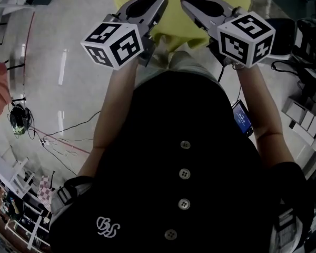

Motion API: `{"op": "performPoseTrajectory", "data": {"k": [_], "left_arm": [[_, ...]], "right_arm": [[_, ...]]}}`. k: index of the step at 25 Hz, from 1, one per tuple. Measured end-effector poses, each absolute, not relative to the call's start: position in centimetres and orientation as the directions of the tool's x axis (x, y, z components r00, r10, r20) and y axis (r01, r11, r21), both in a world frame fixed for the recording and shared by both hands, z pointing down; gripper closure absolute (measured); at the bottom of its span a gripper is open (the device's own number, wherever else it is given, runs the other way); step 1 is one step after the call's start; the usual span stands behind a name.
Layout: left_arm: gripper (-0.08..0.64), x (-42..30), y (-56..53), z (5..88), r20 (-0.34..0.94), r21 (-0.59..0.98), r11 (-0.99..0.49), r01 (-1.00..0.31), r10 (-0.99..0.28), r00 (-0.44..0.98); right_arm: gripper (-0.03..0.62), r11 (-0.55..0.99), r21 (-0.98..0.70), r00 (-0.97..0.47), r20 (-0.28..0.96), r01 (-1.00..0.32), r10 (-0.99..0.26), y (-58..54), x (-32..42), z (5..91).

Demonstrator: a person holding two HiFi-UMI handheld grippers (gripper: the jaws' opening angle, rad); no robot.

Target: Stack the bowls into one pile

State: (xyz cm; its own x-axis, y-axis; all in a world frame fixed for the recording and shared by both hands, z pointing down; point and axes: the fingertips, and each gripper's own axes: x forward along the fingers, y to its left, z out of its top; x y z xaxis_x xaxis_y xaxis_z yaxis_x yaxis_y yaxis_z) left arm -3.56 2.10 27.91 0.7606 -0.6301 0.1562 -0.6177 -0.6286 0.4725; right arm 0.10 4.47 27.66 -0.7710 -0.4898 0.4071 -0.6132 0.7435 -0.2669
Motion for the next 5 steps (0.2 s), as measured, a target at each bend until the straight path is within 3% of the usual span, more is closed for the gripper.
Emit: {"op": "performPoseTrajectory", "data": {"k": [5], "left_arm": [[0.495,-3.40,1.94,28.08,0.154,0.480,-0.627,-0.613,-0.628,0.763]], "right_arm": [[0.589,0.751,-0.246,-0.765,0.422,-0.613,-0.486,4.29,0.00,27.64]]}}
